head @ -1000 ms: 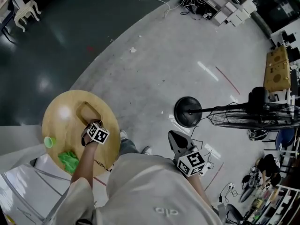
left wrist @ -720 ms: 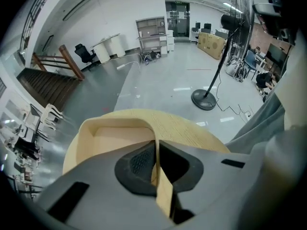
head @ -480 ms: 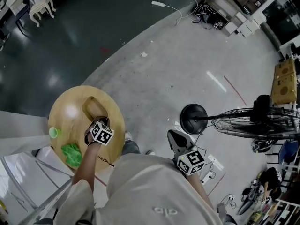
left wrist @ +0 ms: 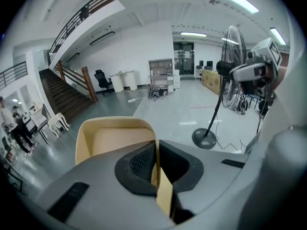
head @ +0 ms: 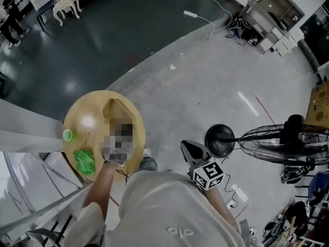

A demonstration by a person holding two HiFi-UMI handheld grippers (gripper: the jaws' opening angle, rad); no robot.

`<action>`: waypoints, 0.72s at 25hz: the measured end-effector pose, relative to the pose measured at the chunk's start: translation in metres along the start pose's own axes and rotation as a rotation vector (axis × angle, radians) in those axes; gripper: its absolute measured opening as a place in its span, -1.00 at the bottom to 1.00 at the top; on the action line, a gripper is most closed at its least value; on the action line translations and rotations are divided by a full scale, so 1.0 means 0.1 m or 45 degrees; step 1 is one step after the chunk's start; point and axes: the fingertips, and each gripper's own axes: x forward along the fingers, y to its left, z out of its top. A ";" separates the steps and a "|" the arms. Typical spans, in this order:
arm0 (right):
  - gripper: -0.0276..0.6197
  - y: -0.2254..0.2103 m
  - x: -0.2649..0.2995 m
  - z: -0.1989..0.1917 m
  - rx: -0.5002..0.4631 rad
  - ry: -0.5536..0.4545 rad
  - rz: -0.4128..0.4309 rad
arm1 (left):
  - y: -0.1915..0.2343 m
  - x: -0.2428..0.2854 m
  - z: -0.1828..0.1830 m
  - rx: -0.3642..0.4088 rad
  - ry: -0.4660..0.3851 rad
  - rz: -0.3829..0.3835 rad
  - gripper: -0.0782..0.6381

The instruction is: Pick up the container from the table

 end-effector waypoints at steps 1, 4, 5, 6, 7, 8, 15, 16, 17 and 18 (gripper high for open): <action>-0.84 0.05 0.03 0.05 -0.011 -0.009 0.021 | -0.01 -0.10 0.08 -0.014 -0.034 0.004 -0.72; -0.84 0.20 0.10 0.24 -0.045 -0.041 0.081 | -0.06 -0.41 0.30 -0.042 -0.127 0.030 -0.72; -0.84 0.25 0.11 0.32 -0.055 -0.051 0.101 | -0.08 -0.51 0.38 -0.046 -0.155 0.037 -0.72; -0.84 0.30 0.11 0.39 -0.066 -0.059 0.119 | -0.10 -0.62 0.47 -0.045 -0.185 0.040 -0.72; -0.84 0.36 0.12 0.44 -0.078 -0.068 0.138 | -0.12 -0.73 0.56 -0.039 -0.217 0.041 -0.72; -0.84 0.42 0.12 0.48 -0.090 -0.076 0.156 | -0.15 -0.84 0.66 -0.032 -0.251 0.040 -0.72; -0.84 0.74 0.23 0.73 -0.171 -0.117 0.279 | -0.27 -1.39 0.95 -0.069 -0.414 0.084 -0.72; -0.84 0.79 0.25 0.76 -0.184 -0.120 0.296 | -0.28 -1.45 0.96 -0.077 -0.431 0.094 -0.72; -0.84 0.84 0.26 0.77 -0.198 -0.122 0.313 | -0.29 -1.50 0.96 -0.087 -0.447 0.104 -0.72; -0.84 0.89 0.27 0.79 -0.211 -0.123 0.329 | -0.30 -1.55 0.95 -0.100 -0.466 0.115 -0.72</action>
